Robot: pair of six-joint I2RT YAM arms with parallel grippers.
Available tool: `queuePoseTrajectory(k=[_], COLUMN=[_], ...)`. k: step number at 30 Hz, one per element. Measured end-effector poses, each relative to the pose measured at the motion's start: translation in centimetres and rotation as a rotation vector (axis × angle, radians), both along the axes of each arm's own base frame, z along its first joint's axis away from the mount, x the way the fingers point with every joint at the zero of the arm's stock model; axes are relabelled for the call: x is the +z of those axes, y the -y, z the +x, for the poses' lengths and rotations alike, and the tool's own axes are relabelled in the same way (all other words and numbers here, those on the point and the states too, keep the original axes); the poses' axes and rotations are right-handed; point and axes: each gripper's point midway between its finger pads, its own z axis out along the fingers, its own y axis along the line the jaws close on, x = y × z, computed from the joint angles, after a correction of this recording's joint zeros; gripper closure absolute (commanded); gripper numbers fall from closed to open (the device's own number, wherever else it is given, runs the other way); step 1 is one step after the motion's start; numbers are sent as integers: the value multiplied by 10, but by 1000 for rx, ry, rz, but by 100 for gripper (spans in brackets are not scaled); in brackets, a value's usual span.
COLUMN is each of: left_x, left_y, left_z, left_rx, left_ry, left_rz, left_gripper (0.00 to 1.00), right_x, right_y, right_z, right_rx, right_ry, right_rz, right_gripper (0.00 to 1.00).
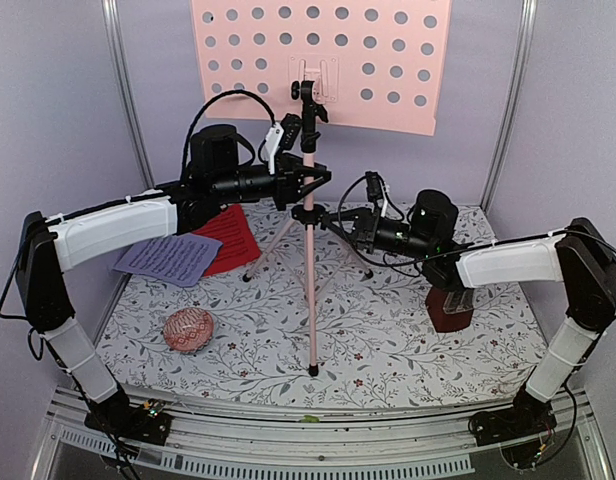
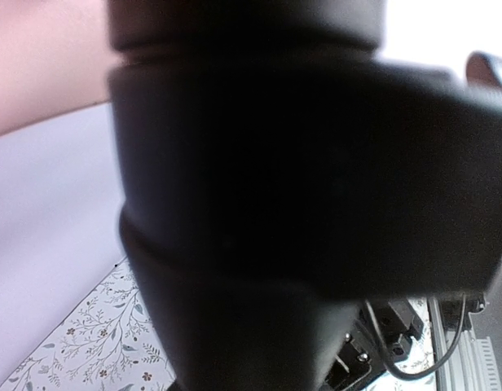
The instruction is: Set up the instrument practice props
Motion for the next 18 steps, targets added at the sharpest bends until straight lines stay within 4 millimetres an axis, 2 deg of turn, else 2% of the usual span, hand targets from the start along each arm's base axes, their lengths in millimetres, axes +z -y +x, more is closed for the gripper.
queuePoseTrajectory(k=[4,5,6,9,12,13,14,18], left_x=[0,0,0,1,0,0,0,0], left_y=[0,0,1,1,2,2,2,2], left_z=[0,0,-1,-1,-2,-2,-3,-1], left_rx=[0,0,-1,-2,-6,-7,-7,5], left_ry=[-1,-1,-1,1,2,3,3,4], left_rz=[-1,-1,-2,-2,-2,-2,-1,-2], left_gripper=[100,100,100,100,100,100,100,100], right_x=[0,0,0,2,11,14,18,26], right_y=[2,2,3,3,2,2,2,13], right_z=[0,-1,-1,-1,-5,-6,-7,-11], right_rx=[7,7,8,13,21,18,12,-52], right_ry=[-198,-238,-272,-350,-334,-317,-291,-156], right_rz=[88,108,126,159,188,191,190,165], right_gripper=[100,96,88,54,26,4,0,1])
